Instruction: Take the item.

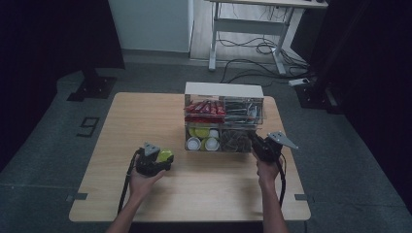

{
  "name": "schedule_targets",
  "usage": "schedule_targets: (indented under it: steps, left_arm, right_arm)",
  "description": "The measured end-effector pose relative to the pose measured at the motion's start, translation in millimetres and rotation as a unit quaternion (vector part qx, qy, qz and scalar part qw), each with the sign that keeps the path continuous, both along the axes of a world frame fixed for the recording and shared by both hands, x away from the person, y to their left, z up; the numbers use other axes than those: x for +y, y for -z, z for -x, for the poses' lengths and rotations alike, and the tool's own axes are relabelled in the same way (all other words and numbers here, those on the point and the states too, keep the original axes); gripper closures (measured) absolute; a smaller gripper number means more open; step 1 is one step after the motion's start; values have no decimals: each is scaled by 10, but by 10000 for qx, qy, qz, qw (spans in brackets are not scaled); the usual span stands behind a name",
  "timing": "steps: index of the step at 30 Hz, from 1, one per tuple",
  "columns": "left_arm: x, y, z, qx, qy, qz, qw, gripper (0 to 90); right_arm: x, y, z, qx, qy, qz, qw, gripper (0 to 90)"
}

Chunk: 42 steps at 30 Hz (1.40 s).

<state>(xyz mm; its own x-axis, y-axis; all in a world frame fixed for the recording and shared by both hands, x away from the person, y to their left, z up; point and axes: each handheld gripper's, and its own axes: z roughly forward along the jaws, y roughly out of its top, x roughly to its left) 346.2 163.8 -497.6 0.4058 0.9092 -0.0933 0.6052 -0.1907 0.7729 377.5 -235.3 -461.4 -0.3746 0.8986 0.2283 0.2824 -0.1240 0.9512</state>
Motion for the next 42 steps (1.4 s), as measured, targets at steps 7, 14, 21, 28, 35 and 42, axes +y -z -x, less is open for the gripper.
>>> schedule_targets:
  steps: [7,14,21,28,35,42]
  left_arm:
    - [47,87,-28,108,-125,-92,9998,382]
    - [41,146,-68,215,-170,-272,9993,381]
    - [52,238,-107,351,-219,-320,9986,381]
    - [70,250,-113,348,-234,-321,9986,377]
    - [103,127,-39,117,-156,-93,9998,252]
    - [156,28,98,-128,-72,180,9997,267]
  right_arm:
    - [2,1,1,3,8,8,10000,894]
    - [2,7,-3,11,9,12,10000,894]
    - [2,11,-7,21,11,10,10000,894]
    - [4,11,-5,26,16,19,10000,894]
    - [7,11,-3,29,25,26,10000,895]
    - [6,6,11,13,24,17,10000,894]
